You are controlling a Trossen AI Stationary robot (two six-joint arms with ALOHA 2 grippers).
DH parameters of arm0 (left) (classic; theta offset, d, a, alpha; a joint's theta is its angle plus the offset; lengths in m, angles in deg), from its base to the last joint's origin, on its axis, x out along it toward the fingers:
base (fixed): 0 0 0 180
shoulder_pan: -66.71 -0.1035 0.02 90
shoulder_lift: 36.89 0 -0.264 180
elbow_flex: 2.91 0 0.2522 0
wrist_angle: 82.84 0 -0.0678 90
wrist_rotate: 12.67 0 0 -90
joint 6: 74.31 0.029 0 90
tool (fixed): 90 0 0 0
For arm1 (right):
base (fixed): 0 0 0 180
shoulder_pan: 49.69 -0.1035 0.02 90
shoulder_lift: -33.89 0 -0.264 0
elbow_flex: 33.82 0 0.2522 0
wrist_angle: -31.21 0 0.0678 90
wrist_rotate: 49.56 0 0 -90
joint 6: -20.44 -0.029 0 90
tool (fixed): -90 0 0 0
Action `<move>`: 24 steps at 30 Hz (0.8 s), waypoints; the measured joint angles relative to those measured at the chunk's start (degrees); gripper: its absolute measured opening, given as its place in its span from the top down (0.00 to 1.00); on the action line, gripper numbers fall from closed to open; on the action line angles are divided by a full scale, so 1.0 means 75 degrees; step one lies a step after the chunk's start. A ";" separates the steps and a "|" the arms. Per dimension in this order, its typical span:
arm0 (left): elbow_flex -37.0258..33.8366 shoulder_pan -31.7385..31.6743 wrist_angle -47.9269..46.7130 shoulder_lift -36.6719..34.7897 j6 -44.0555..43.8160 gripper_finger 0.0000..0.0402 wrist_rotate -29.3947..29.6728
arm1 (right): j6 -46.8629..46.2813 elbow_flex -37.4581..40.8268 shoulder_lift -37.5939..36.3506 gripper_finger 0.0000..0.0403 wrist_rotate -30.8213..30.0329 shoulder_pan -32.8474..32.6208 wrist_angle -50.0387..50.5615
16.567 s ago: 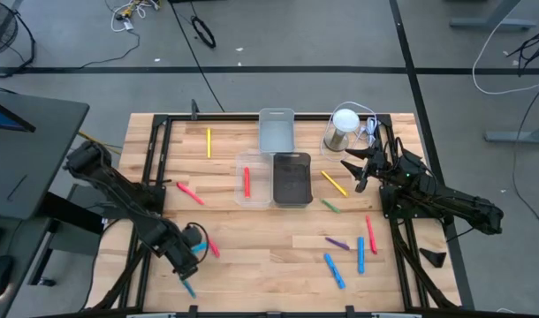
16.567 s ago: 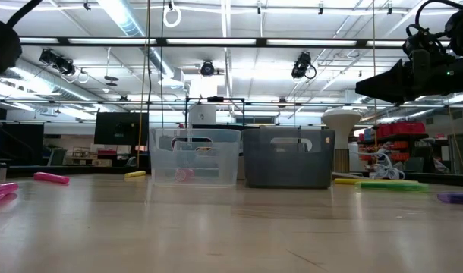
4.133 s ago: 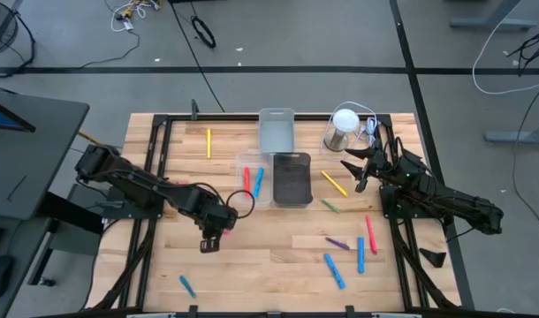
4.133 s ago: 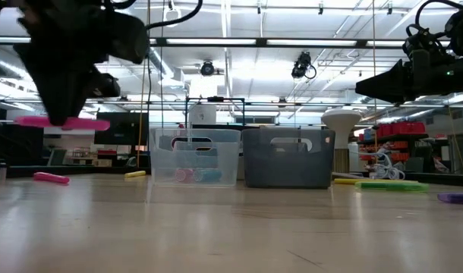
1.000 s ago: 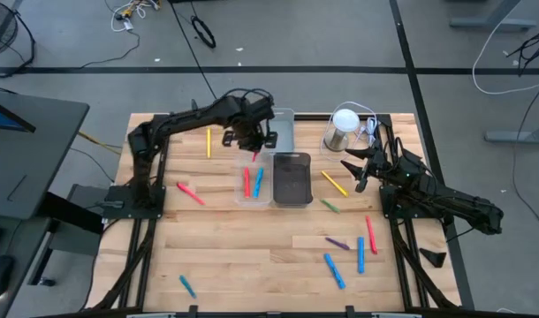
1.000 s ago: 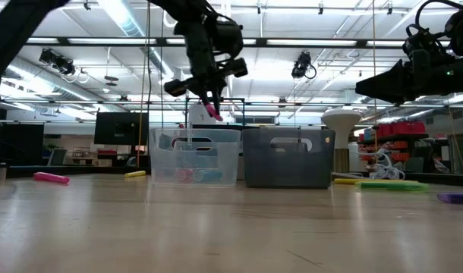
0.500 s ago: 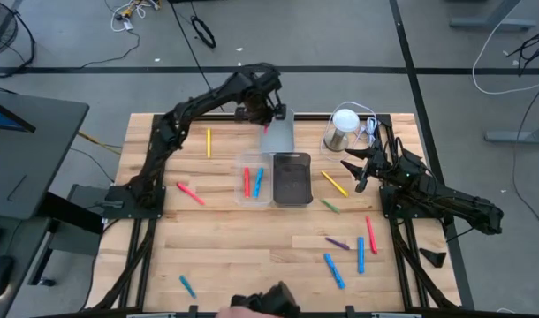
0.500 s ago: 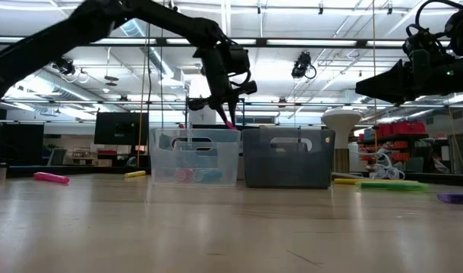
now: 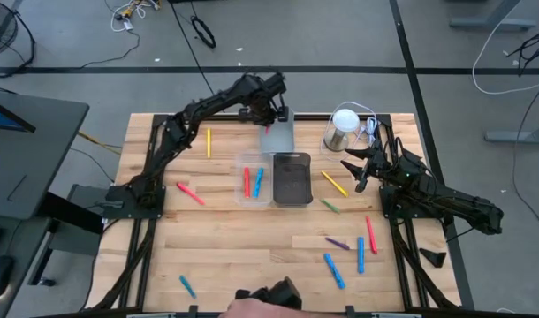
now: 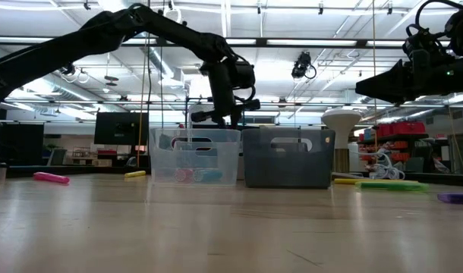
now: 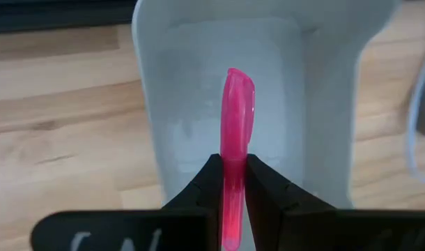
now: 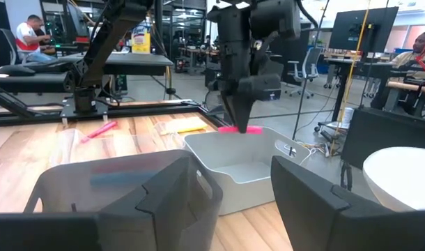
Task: Pick & Place Markers
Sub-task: Put the pink pen into the gray bin
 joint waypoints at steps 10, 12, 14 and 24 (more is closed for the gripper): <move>0.0003 0.0192 0.0141 0.0542 -0.0007 0.89 0.0169 | 0.0001 -0.0003 0.0000 0.48 0.0000 0.0001 0.0002; 0.0003 0.0222 0.0155 0.0570 -0.0045 0.89 0.0211 | 0.0001 0.0000 -0.0001 0.48 0.0000 -0.0001 -0.0001; 0.0003 0.0225 0.0156 0.0573 -0.0105 0.89 0.0237 | -0.0001 -0.0001 0.0000 0.48 0.0000 -0.0002 0.0001; 0.0003 0.0214 0.0211 0.0573 -0.0218 0.75 0.0228 | -0.0002 0.0000 -0.0002 0.48 0.0000 0.0001 0.0000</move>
